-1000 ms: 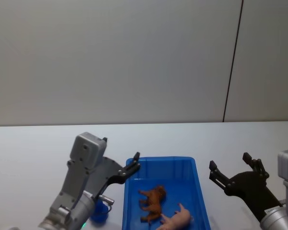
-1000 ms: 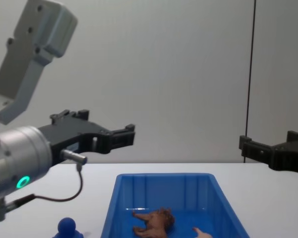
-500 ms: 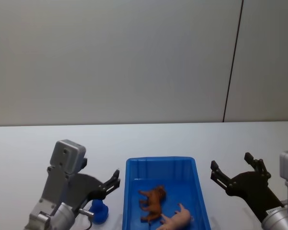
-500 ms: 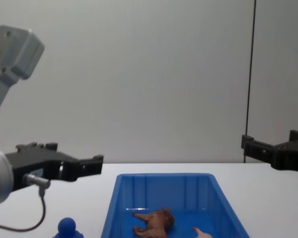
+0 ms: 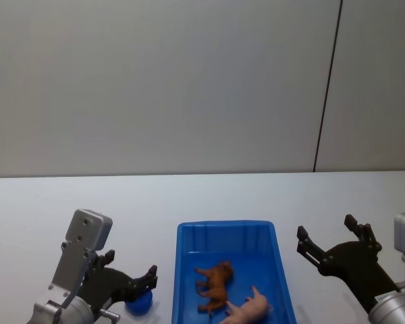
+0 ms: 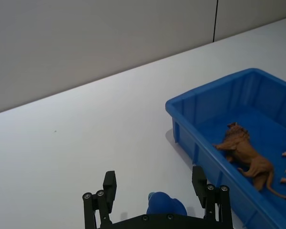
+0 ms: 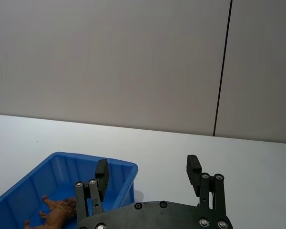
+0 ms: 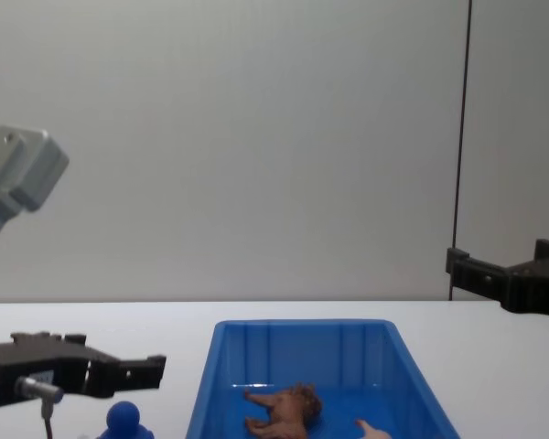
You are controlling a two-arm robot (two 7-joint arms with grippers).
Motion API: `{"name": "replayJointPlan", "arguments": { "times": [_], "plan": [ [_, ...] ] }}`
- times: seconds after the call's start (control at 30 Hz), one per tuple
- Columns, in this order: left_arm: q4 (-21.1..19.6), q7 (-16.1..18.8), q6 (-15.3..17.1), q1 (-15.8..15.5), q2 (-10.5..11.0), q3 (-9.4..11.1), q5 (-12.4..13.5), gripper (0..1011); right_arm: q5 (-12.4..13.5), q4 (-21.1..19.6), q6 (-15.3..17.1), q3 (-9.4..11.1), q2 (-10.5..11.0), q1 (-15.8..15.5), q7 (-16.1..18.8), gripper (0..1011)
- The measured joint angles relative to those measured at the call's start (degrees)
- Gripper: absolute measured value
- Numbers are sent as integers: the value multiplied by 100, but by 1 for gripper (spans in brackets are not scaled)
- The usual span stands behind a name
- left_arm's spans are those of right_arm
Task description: Pick up the two dolls from the table and place them into the box.
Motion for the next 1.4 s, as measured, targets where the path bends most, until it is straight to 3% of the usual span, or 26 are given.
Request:
{"name": "replayJointPlan", "arguments": {
  "times": [0.4,0.6,1.13,1.4],
  "plan": [
    [590,-466,290,-281,-136,-21,78,972,0,-4,0,0,2,-5,-3,1001],
    [759,-616,378,-368,-182,-20,125,838,0,-4,1,0,2,-5,-3,1001],
    [949,-821,484,-443,-236,-15,165,318,0,-4,1,0,2,-5,-2,1001],
    [841,-849,395,-419,-221,-31,164,263,0,-4,1,0,2,-5,-2,1001]
  ]
}}
